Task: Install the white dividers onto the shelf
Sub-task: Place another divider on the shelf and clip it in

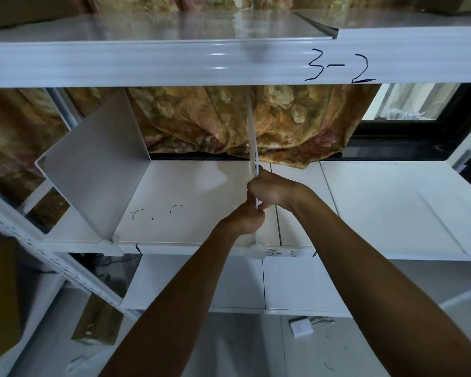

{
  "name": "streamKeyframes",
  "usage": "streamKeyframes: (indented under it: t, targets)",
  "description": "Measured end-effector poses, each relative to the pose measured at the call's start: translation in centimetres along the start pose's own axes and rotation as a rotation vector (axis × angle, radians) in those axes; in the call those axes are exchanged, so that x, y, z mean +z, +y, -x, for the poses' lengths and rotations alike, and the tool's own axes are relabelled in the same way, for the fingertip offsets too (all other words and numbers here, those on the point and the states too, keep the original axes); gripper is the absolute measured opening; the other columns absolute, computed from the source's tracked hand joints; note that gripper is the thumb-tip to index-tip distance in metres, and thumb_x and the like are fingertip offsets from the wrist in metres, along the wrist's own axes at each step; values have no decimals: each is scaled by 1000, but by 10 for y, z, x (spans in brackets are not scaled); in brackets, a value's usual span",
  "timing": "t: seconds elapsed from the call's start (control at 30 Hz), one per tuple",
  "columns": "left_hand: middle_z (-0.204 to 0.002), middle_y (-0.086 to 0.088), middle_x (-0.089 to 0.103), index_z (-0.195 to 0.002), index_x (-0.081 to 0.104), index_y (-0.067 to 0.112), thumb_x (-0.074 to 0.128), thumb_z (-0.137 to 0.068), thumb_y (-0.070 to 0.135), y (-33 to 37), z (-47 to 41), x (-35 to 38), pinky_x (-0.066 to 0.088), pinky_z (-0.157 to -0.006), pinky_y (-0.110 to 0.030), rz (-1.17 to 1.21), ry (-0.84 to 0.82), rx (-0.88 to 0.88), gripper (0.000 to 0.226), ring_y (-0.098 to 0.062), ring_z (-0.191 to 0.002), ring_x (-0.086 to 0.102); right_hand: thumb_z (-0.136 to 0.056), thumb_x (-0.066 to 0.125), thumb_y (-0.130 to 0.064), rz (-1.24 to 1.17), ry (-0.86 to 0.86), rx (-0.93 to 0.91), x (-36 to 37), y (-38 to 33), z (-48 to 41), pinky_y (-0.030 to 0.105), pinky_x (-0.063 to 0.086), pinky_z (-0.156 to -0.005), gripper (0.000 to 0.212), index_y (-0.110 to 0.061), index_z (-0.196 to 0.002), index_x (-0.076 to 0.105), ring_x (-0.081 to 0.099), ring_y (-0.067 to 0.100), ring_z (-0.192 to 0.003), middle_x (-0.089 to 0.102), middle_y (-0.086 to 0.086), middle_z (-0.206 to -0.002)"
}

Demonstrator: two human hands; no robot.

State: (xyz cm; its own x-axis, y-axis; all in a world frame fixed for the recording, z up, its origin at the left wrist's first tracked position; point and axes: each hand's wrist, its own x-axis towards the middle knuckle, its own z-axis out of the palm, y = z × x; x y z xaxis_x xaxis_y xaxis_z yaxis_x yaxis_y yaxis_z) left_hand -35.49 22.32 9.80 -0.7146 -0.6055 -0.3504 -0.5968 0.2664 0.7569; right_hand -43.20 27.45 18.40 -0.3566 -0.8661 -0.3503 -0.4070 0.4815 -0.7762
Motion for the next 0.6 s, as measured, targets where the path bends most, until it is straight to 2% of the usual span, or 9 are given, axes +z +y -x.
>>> streamKeyframes:
  t: [0.07,0.13,0.2,0.3,0.33,0.43,0.5,0.53,0.6]
  targets:
    - [-127,-25,58,-157,10,10,34,-101,15,-1,2,3,57,-76,-40,-20,15,-4,61,-16,-75,58,-90,41,-5,-3,11,-10,4,4,2,44,52,-80,43,-17,-132,36,56,30,-91,53,14,-102]
    - [-118,-33,60,-151,23,1,34,-101,13,-2,6,6,46,-58,-27,-32,26,14,52,-16,-65,57,-87,41,-8,35,10,-10,5,6,3,46,54,-73,40,-20,-126,37,60,32,-84,57,17,-91]
    - [-118,-37,58,-146,28,-4,34,-102,11,-2,8,8,37,-51,-23,-31,38,26,48,-25,-77,62,-87,41,-9,49,20,-13,5,8,5,51,56,-78,48,-17,-134,36,62,33,-84,58,18,-89]
    - [-116,-39,57,-143,28,-10,35,-104,13,-5,8,11,52,-67,-47,4,76,30,46,-36,-95,60,-90,40,-9,69,37,-28,6,7,7,49,58,-79,54,-15,-143,31,62,30,-81,57,15,-86]
    - [-107,-39,58,-141,30,-13,34,-105,14,-6,8,11,53,-72,-48,5,82,26,45,-37,-88,62,-92,40,-8,74,38,-34,7,8,8,46,58,-74,53,-14,-143,29,62,28,-77,56,14,-84]
    - [-68,-24,45,-133,37,-20,34,-107,17,-11,7,12,36,-45,-20,-13,87,-5,45,-20,-51,44,-95,38,-5,84,32,-58,11,6,9,35,51,-62,48,-12,-141,26,58,25,-70,53,13,-82]
    - [-66,-24,43,-130,38,-23,34,-107,15,-11,8,11,34,-45,-29,4,91,-18,44,-28,-54,45,-96,38,-4,99,37,-70,13,6,9,33,50,-59,45,-9,-139,27,57,24,-68,52,12,-82]
    - [-70,-28,46,-130,38,-23,34,-107,15,-11,8,11,38,-52,-36,11,97,-16,44,-36,-61,49,-97,38,-4,104,43,-75,13,4,8,32,49,-56,44,-8,-139,27,56,22,-66,51,11,-81]
    - [-83,-36,52,-130,36,-24,33,-107,15,-10,9,9,48,-64,-37,28,110,-3,45,-41,-75,57,-97,37,-5,106,41,-78,11,2,7,32,50,-57,46,-8,-141,25,57,22,-67,51,11,-81]
